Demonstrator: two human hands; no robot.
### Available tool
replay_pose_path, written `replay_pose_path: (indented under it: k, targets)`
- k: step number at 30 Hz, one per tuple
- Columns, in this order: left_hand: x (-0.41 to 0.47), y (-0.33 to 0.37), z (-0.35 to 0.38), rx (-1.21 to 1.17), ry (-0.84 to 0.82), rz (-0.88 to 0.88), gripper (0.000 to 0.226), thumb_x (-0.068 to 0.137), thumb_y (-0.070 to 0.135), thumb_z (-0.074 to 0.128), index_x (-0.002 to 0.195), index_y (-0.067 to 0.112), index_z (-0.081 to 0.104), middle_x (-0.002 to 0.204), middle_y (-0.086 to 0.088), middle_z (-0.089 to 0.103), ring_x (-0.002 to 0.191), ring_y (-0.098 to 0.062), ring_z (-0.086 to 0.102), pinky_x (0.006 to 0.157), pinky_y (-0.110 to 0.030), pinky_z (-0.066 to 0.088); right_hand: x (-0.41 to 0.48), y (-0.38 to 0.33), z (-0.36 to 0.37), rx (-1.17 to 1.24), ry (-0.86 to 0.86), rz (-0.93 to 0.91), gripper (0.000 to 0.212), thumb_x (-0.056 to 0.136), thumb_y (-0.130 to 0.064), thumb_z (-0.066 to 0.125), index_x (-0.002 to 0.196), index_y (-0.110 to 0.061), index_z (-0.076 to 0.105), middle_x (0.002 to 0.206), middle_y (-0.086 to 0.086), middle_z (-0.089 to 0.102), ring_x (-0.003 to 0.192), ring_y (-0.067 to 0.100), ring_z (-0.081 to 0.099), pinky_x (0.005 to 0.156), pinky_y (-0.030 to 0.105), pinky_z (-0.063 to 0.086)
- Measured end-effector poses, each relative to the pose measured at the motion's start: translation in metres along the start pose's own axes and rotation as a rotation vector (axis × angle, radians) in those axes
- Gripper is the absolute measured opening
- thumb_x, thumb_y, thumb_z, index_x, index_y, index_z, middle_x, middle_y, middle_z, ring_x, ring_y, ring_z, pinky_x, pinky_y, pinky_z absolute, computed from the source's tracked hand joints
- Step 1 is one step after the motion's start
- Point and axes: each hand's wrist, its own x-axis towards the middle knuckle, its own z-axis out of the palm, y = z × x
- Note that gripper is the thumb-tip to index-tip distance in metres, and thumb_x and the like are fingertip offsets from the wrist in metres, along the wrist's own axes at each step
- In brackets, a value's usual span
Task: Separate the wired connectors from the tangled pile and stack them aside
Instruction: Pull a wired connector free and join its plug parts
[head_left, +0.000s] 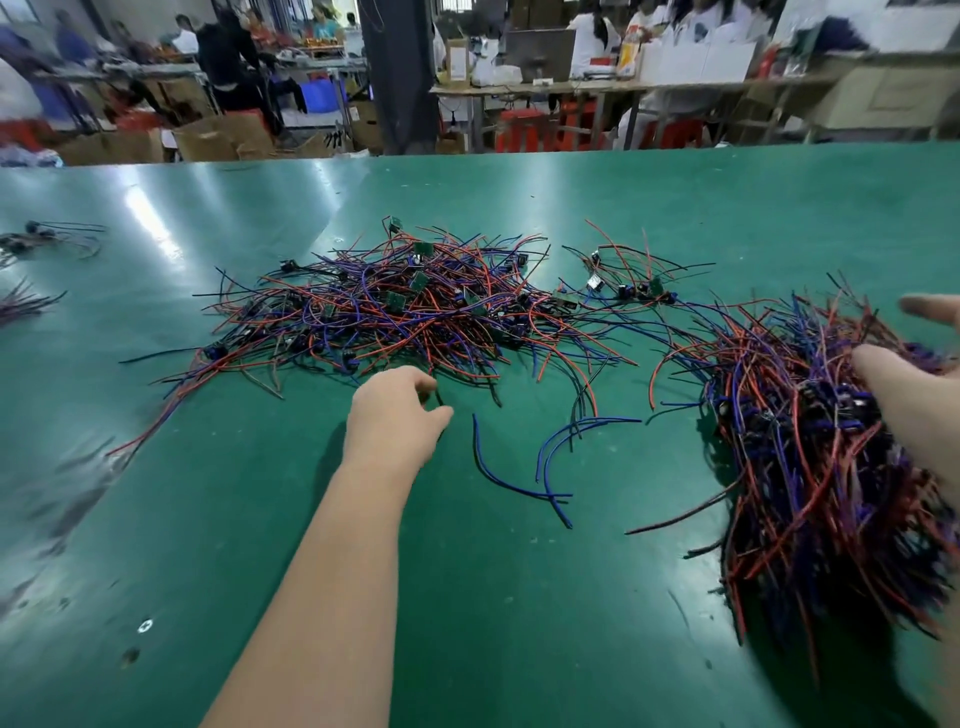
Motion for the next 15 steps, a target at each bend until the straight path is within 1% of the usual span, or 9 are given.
replay_pose_path:
  k: [1, 2, 3, 5, 6, 8, 9, 12, 15]
  targets:
    - [0.0, 0.001, 0.002, -0.036, 0.029, 0.003, 0.03, 0.082, 0.026, 0.073, 0.11, 0.019, 0.067, 0.095, 0.003, 0.064, 0.095, -0.018, 0.059, 0.083, -0.026, 0.045, -0.006, -0.006, 0.001, -0.035, 0.041, -0.035, 0.053, 0.059, -0.056, 0.05, 0.113, -0.057, 0.048, 0.139, 0.005, 0.047, 0.129, 0.029, 0.044, 0.107, 0.05, 0.037]
    - [0.0, 0.001, 0.003, -0.055, 0.047, -0.001, 0.028, 0.082, 0.025, 0.074, 0.108, 0.016, 0.067, 0.089, 0.004, 0.063, 0.089, -0.018, 0.06, 0.079, -0.026, 0.045, -0.015, -0.017, 0.005, -0.057, 0.069, -0.08, 0.042, 0.061, -0.058, 0.05, 0.103, -0.063, 0.049, 0.136, 0.003, 0.048, 0.126, 0.029, 0.045, 0.106, 0.049, 0.037]
    - [0.0, 0.002, 0.003, -0.054, 0.055, -0.013, 0.027, 0.083, 0.025, 0.074, 0.107, 0.015, 0.067, 0.087, 0.004, 0.064, 0.086, -0.018, 0.061, 0.078, -0.026, 0.046, -0.026, -0.029, 0.009, -0.042, 0.093, -0.116, 0.033, 0.065, -0.057, 0.052, 0.097, -0.065, 0.049, 0.132, 0.003, 0.051, 0.122, 0.029, 0.047, 0.106, 0.049, 0.038]
    - [0.001, 0.004, 0.003, -0.016, 0.056, -0.055, 0.025, 0.085, 0.026, 0.072, 0.107, 0.016, 0.067, 0.091, 0.0, 0.069, 0.087, -0.022, 0.064, 0.078, -0.032, 0.052, -0.045, -0.048, 0.017, 0.023, 0.126, -0.209, 0.027, 0.074, -0.048, 0.058, 0.1, -0.056, 0.055, 0.122, 0.008, 0.054, 0.116, 0.028, 0.048, 0.105, 0.046, 0.038]
    - [0.001, 0.004, 0.002, 0.018, 0.054, -0.081, 0.024, 0.086, 0.027, 0.07, 0.108, 0.018, 0.066, 0.095, -0.002, 0.07, 0.089, -0.024, 0.064, 0.076, -0.034, 0.053, -0.051, -0.053, 0.02, 0.042, 0.125, -0.265, 0.027, 0.079, -0.041, 0.061, 0.104, -0.049, 0.058, 0.12, 0.009, 0.054, 0.116, 0.025, 0.047, 0.104, 0.04, 0.037]
    - [0.001, 0.005, 0.0, 0.104, 0.047, -0.109, 0.022, 0.088, 0.031, 0.067, 0.108, 0.023, 0.065, 0.098, -0.001, 0.069, 0.088, -0.024, 0.063, 0.069, -0.033, 0.05, -0.055, -0.056, 0.026, 0.07, 0.116, -0.32, 0.025, 0.083, -0.029, 0.064, 0.106, -0.039, 0.063, 0.12, 0.006, 0.052, 0.116, 0.017, 0.045, 0.099, 0.028, 0.032]
    - [0.001, 0.004, -0.001, 0.141, 0.047, -0.112, 0.02, 0.088, 0.03, 0.065, 0.107, 0.023, 0.065, 0.097, 0.0, 0.068, 0.085, -0.024, 0.062, 0.065, -0.031, 0.047, -0.055, -0.057, 0.028, 0.079, 0.111, -0.318, 0.024, 0.084, -0.025, 0.065, 0.105, -0.036, 0.064, 0.121, 0.004, 0.051, 0.115, 0.014, 0.045, 0.097, 0.025, 0.03]
    - [-0.001, 0.001, -0.002, 0.202, 0.066, -0.149, 0.018, 0.085, 0.024, 0.058, 0.1, 0.018, 0.065, 0.081, 0.0, 0.059, 0.069, -0.022, 0.054, 0.056, -0.027, 0.038, -0.057, -0.06, 0.03, 0.094, 0.069, -0.301, 0.025, 0.084, -0.021, 0.065, 0.107, -0.031, 0.067, 0.122, 0.001, 0.049, 0.111, 0.01, 0.046, 0.097, 0.027, 0.032]
    - [-0.002, 0.002, -0.001, 0.203, 0.099, -0.18, 0.024, 0.085, 0.038, 0.061, 0.094, 0.016, 0.064, 0.077, 0.0, 0.058, 0.068, -0.024, 0.053, 0.056, -0.028, 0.038, -0.058, -0.061, 0.031, 0.089, 0.077, -0.3, 0.024, 0.084, -0.019, 0.065, 0.105, -0.03, 0.068, 0.115, -0.002, 0.05, 0.103, 0.008, 0.047, 0.093, 0.028, 0.035]
